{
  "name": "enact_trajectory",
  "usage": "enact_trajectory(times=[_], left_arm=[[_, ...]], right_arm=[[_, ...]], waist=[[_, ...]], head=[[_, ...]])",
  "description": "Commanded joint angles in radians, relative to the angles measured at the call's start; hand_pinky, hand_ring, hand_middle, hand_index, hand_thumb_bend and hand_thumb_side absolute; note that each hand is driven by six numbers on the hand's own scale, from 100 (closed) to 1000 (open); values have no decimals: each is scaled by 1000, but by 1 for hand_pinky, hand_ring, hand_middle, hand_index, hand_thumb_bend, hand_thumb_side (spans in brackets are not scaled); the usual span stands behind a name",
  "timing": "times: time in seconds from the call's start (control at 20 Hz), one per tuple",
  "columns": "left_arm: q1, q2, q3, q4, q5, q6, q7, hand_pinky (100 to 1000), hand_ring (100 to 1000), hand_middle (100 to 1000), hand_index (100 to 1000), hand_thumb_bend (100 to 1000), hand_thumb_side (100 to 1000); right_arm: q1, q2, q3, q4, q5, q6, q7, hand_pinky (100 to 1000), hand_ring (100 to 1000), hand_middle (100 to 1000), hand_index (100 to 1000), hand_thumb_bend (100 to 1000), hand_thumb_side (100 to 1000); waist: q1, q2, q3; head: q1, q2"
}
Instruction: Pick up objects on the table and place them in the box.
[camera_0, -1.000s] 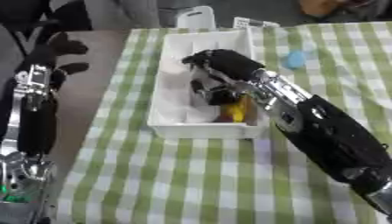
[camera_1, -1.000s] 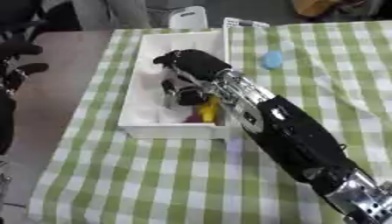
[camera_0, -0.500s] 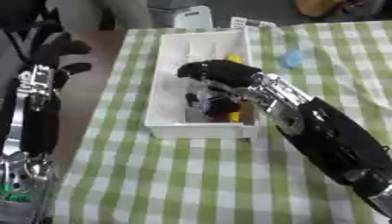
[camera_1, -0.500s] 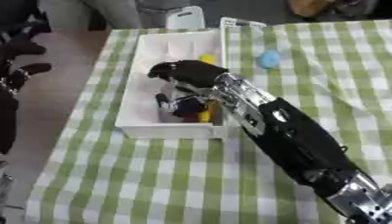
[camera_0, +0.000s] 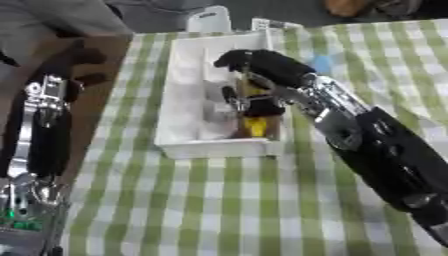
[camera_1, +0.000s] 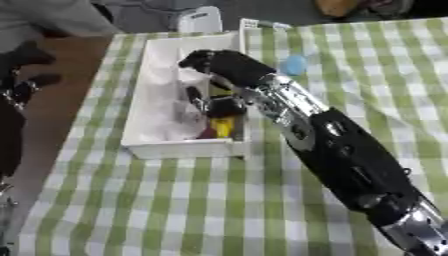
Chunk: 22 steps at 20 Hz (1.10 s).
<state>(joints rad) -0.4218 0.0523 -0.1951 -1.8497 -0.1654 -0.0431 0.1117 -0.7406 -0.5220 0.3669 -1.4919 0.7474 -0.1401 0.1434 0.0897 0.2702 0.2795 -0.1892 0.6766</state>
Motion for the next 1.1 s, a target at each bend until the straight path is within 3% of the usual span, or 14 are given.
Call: enact_trajectory(times=[0.05,0.4,0.6,0.65,0.7,0.75,0.9,1.1], left_arm=[[7,24,29,-11,-12,1,26,753,1000,674,769,156,964],[31,39,68,8,-38,9,83,754,1000,680,771,158,964],[37,48,88,23,-49,11,111,755,1000,699,777,159,963],[36,50,92,27,-54,13,114,756,1000,712,784,157,958],[35,53,95,32,-59,14,117,756,1000,712,784,157,958],[34,55,99,34,-63,14,119,757,1000,720,790,158,955],[32,58,109,40,-72,13,123,758,1000,723,792,158,954],[29,59,117,45,-79,11,128,758,1000,720,793,157,954]], right_arm=[[7,-50,-41,-115,-50,53,-42,744,723,792,919,100,182],[115,-104,-102,-348,-120,150,-97,714,704,796,924,100,128],[197,-107,-137,-469,-209,160,-125,675,667,773,907,100,198],[216,-106,-144,-488,-235,158,-128,652,648,758,895,100,286],[233,-103,-149,-498,-269,157,-134,652,648,758,895,100,286],[249,-97,-155,-503,-307,163,-142,631,630,741,884,100,420],[276,-88,-169,-508,-410,173,-170,622,623,732,877,100,460],[300,-81,-184,-508,-451,154,-190,618,619,720,861,100,457]], waist=[[-11,-44,-27],[-11,-68,-138],[-5,-78,-197],[-3,-79,-207],[-1,-81,-216],[1,-81,-224],[5,-80,-242],[12,-77,-263]], head=[[26,5],[99,9],[136,10],[142,9],[148,8],[153,8],[167,7],[178,6]])
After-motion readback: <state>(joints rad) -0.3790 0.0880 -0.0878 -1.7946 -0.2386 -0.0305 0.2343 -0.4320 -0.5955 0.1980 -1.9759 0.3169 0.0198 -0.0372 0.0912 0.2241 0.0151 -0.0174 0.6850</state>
